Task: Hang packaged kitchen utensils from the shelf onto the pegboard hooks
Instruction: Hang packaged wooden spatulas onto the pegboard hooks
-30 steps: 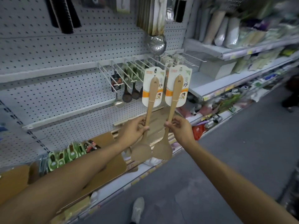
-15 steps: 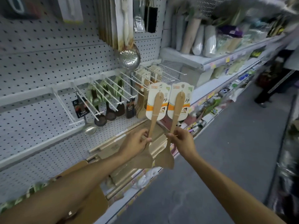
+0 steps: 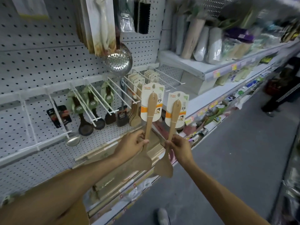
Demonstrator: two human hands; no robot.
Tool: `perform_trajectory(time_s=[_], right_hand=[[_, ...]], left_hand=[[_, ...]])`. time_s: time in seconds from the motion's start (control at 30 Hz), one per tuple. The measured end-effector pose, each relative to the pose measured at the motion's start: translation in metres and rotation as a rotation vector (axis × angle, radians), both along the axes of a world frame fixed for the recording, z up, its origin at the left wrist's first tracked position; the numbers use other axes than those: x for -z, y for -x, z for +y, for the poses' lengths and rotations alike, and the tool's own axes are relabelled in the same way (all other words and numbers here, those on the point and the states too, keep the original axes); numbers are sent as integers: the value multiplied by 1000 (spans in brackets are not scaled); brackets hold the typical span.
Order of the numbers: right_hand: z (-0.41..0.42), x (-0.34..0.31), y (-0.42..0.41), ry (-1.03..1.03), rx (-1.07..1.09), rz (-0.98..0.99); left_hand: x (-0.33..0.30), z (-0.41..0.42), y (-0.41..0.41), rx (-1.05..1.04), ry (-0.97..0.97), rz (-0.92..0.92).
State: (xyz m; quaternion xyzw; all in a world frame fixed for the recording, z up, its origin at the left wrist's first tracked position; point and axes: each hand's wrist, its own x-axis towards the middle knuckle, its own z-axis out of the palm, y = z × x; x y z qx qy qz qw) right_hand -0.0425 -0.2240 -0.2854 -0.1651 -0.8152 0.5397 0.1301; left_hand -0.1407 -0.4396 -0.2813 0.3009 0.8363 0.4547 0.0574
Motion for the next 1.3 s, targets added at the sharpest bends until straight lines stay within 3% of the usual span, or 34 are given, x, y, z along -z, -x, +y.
perform_trajectory(time_s=[0.6, 0.8, 1.3], right_hand=[[188, 26, 110, -40, -402, -57], [209, 48, 129, -126, -475, -131], [225, 59, 168, -64, -523, -235]], left_hand=[[31, 134, 29, -217, 104, -27], [34, 143, 21, -280, 74, -96], [25, 163, 23, -399, 52, -88]])
